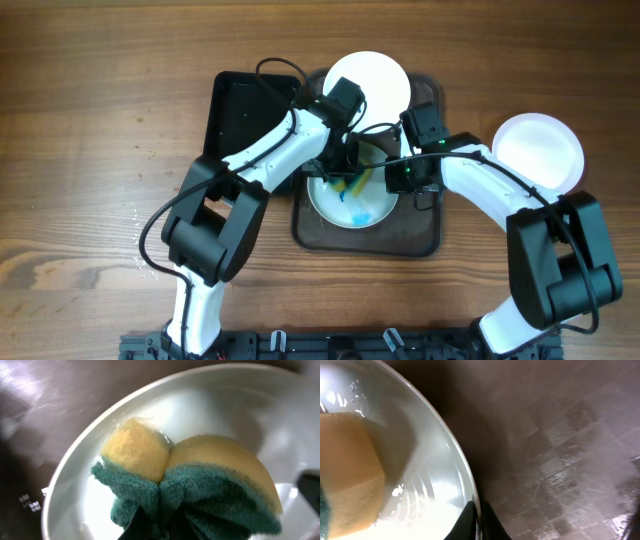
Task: Clean dirty plates on tray and stack at the side
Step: 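Scrub the plate held by the right gripper with the sponge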
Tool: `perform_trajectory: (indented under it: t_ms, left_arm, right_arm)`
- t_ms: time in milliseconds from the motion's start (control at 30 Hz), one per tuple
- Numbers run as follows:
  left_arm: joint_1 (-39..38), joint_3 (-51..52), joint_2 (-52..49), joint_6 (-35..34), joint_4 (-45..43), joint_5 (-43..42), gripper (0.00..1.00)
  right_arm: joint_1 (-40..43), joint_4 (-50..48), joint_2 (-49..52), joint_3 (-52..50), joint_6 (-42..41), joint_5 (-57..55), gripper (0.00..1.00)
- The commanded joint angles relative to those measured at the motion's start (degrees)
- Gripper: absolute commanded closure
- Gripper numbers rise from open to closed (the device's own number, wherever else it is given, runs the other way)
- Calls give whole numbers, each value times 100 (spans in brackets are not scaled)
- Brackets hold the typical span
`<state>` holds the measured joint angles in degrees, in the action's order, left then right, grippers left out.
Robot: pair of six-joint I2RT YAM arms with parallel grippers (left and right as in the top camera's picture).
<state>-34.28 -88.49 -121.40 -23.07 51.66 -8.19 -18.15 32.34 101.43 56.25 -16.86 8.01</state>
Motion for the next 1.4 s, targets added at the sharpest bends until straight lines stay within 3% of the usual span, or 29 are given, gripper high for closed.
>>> perform_trajectory:
  t_ms: [0,67,167,233,333,433,600,733,867,933,1033,1200,1367]
  left_arm:
    - [153,138,-299,-57,522,2050,96]
    - [166,59,-297,-116,564,1943,96]
    - [155,31,-313,459,225,-1113,96]
    - [120,46,-313,643,13,-2503,96]
    - [-57,48,-313,758,-20,-3042,96]
    - [-151,48,-313,811,160,-3001,96]
    - [212,48,-310,157,1121,323,96]
    - [468,37,-184,-20,1211,1521,96]
    - [431,-26,-116,-184,632,1235,96]
    - [326,-17,-122,-136,79,-275,96]
    - [-44,212,-122,-118,-922,-1770,96]
    - [-372,428,-140,-122,-1777,-1803,96]
    - [160,422,-138,-138,-1873,-511,96]
  right_arm:
    - [22,116,251,-162,-140,-286,96]
    - [22,116,251,-162,-162,-284,96]
    - [22,114,251,-162,-302,-286,96]
    - [22,72,251,-162,-529,-286,96]
    - [22,33,251,-162,-732,-284,96]
    - [22,28,251,-162,-734,-284,96]
    - [22,28,251,-162,-732,-282,96]
    - [22,28,251,-162,-730,-282,96]
    - [22,33,251,-162,-726,-284,96]
    - [22,50,251,-162,-713,-284,96]
    - [22,136,251,-162,-695,-284,96]
    - [22,186,251,-162,-538,-260,96]
    - [22,267,251,-162,-428,-262,96]
